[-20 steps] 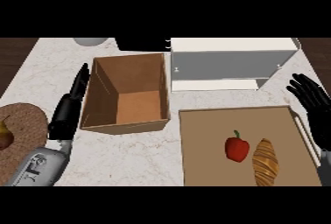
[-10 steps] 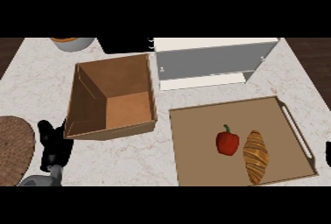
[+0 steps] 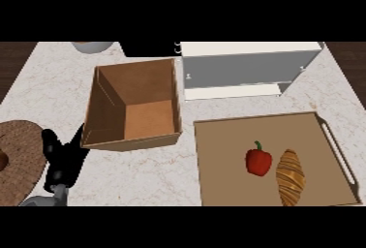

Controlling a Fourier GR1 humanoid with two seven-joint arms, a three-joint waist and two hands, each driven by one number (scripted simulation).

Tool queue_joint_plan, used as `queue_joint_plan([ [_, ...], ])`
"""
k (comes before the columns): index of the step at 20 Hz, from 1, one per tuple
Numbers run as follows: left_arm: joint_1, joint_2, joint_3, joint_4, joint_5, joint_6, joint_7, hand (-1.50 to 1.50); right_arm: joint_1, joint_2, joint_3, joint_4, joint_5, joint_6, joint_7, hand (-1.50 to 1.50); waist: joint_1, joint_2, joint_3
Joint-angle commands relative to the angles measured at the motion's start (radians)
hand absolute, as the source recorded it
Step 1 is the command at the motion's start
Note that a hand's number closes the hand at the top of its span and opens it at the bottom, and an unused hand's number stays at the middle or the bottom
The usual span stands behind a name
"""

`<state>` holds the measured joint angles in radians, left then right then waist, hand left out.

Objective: Pick the bell pepper from the tray and place it in the tiered shelf

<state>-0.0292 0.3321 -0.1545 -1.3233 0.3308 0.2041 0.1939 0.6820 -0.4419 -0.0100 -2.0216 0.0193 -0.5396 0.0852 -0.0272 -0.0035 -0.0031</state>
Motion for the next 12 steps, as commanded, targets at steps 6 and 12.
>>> queue_joint_plan([
  [6,-0.025,0.052,0.039,0.028,0.023,-0.095,0.003,0.00,0.042,-0.151,0.113,-0.369,0.235,0.055,0.546,-1.50,0.043,0.011,-0.001],
  [12,-0.055,0.012,0.014,0.011,0.009,-0.081,0.022,0.00,-0.167,-0.188,0.120,-0.392,0.406,0.075,0.990,-1.50,0.070,0.018,-0.002],
])
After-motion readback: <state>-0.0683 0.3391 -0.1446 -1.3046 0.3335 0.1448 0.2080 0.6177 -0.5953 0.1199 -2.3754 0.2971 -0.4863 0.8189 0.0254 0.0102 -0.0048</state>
